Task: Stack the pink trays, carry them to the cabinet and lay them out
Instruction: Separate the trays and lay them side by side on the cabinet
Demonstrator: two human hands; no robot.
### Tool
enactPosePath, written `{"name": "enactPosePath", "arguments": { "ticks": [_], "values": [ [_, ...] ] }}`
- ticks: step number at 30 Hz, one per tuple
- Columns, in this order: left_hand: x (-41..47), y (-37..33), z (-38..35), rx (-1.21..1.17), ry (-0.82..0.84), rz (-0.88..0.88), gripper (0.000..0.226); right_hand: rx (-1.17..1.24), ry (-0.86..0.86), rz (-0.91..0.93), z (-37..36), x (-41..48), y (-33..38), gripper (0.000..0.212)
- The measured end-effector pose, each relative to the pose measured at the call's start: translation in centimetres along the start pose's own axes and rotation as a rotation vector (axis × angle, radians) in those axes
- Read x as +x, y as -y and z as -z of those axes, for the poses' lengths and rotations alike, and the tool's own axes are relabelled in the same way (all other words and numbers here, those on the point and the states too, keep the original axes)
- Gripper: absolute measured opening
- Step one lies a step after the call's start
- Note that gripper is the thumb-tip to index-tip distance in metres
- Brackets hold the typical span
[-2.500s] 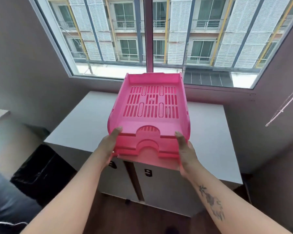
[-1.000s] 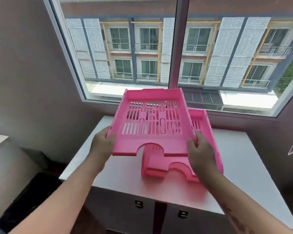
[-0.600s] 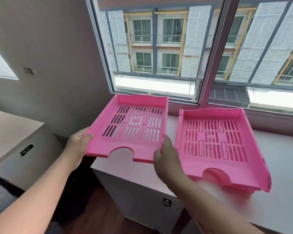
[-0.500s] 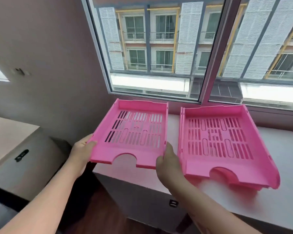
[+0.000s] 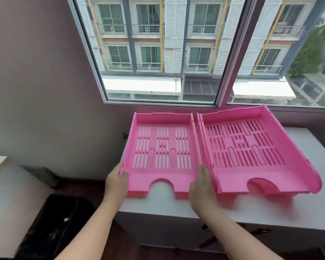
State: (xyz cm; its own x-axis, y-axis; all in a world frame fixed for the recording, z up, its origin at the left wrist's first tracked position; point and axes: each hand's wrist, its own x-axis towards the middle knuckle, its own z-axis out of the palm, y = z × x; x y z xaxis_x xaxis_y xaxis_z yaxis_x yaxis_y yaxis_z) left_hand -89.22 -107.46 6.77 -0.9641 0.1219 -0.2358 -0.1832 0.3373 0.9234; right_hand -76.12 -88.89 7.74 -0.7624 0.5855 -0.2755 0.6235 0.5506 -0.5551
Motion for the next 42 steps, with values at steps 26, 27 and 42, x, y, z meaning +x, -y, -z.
{"name": "enactPosePath", "arguments": {
  "ticks": [26,27,42],
  "values": [
    [-5.5,-7.6,-20.1,0.588,0.286,-0.520,0.064,-0.178,-0.391,-0.174,21.3,5.4,-15.3,0.026],
    [-5.8,-7.8,-21.0,0.596,0.298,-0.458,0.064,-0.165,-0.349,-0.190,21.4,5.6,-15.8,0.022],
    [-5.5,-7.0,-23.3,0.320,0.234,-0.161,0.058,0.138,-0.326,-0.118,23.5,6.8,-18.1,0.018]
  ]
}}
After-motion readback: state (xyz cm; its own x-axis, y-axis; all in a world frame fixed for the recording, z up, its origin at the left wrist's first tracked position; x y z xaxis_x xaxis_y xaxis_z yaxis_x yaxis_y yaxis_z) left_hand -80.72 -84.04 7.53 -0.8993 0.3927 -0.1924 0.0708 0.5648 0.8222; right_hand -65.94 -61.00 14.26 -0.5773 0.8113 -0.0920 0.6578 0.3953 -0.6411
